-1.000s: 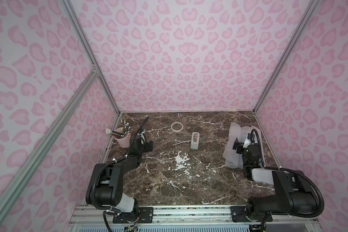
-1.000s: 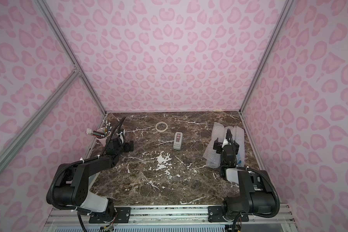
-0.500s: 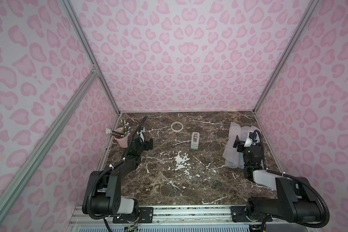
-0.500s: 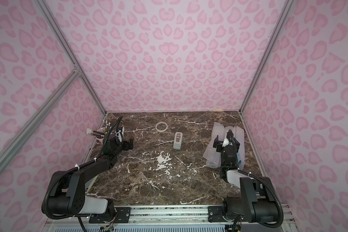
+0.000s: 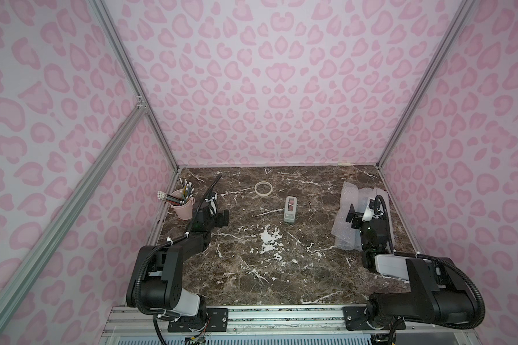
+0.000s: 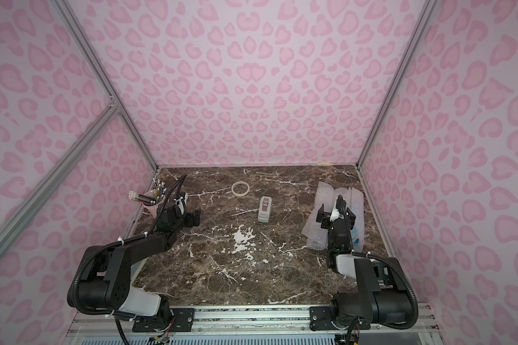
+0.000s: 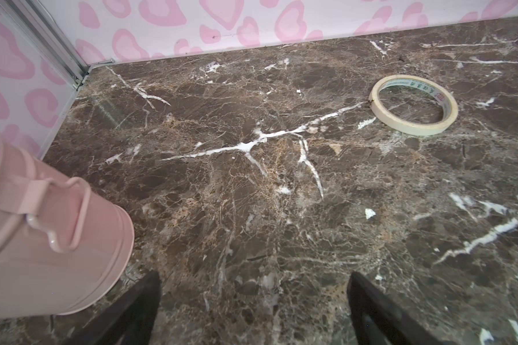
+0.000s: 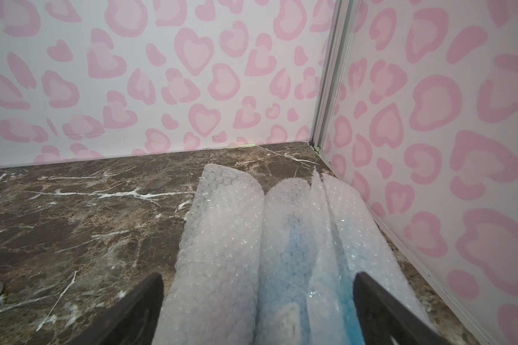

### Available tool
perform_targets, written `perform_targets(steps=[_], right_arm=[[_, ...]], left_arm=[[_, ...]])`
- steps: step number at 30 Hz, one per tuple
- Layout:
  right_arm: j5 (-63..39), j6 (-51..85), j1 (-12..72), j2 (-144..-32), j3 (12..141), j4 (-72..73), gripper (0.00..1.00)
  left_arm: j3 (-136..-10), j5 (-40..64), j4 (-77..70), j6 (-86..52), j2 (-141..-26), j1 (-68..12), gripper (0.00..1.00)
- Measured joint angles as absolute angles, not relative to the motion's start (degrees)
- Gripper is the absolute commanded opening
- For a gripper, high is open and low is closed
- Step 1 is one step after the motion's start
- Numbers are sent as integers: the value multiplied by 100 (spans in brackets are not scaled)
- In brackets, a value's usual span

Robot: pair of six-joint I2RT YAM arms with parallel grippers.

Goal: Wrap wine bottles in bubble wrap
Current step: Reset both arms

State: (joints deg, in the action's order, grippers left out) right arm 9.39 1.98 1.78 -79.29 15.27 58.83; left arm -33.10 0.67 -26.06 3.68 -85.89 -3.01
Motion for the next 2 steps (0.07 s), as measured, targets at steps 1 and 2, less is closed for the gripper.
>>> perform_targets(steps=[1, 2], right_arm=[[939, 196, 178, -7961, 1525, 5887, 100], [939, 193, 191, -8012, 1520, 5909, 100]], left_arm=[[-3310, 67, -2620, 368, -8602, -301, 98], [-3310, 67, -2620, 368, -8604, -301, 98]])
